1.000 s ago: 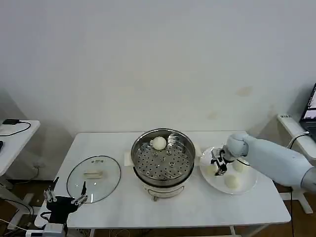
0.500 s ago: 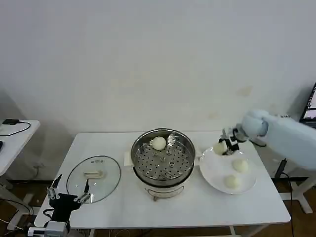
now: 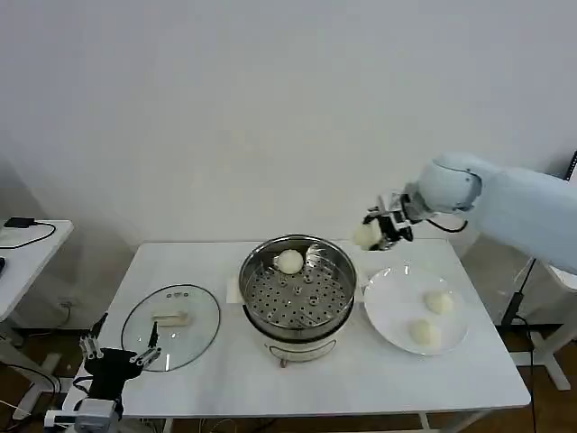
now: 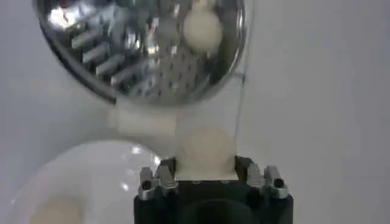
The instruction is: Take steamed baozi put them in steamer then cover it.
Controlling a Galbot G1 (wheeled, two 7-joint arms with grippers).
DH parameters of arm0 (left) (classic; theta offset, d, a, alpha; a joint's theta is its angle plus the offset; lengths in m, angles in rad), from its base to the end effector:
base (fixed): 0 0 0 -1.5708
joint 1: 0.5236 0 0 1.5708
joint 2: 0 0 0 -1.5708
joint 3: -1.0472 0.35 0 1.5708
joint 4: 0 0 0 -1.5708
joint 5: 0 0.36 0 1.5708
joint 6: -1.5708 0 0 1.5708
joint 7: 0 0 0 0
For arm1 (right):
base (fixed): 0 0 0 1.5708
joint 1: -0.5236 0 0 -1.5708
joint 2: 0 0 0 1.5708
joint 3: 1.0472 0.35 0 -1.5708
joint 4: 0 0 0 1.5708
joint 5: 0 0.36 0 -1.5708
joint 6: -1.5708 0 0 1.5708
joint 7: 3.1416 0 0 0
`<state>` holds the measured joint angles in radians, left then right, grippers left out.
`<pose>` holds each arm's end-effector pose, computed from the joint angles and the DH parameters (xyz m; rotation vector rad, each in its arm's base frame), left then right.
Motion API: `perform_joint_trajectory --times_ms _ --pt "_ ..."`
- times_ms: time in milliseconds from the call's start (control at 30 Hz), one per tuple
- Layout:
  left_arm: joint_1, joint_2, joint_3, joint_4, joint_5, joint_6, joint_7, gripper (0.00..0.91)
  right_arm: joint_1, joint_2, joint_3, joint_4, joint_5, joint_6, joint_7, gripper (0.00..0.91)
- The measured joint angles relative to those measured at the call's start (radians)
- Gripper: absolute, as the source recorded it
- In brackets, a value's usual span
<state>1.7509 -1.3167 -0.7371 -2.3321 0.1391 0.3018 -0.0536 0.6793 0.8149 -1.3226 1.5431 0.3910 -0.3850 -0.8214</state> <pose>0.1395 0.0790 -0.2292 0.1720 -2.8580 -0.6893 0.5086 0.0051 -0.0192 1.3688 -1.6096 1.6323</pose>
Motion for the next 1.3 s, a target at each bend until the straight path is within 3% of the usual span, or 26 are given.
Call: perform_joint_trajectory --times_ms 267,567,867,1300 --pt "-0.001 -0.01 -0.013 -0.007 -0.001 0.001 0.001 0.907 -0.025 0.137 -0.004 0.009 0.112 -0.103 0.05 0.645" --pt "-0.005 -0.015 -0.025 -0.004 -0.005 -0.001 0.001 0.907 -0.092 0.283 -0.011 -0.056 0.167 -0.193 0.072 0.645" --pt "-0.002 -0.013 -0.032 -0.006 -0.006 -0.004 0.001 0.907 -0.158 0.4 -0.002 -0.159 0.175 -0.226 0.077 0.645" --pt "-0.002 -0.011 -0.03 -0.01 -0.009 -0.006 0.001 0.907 -0.211 0.494 0.004 -0.27 0.156 -0.235 0.076 0.645"
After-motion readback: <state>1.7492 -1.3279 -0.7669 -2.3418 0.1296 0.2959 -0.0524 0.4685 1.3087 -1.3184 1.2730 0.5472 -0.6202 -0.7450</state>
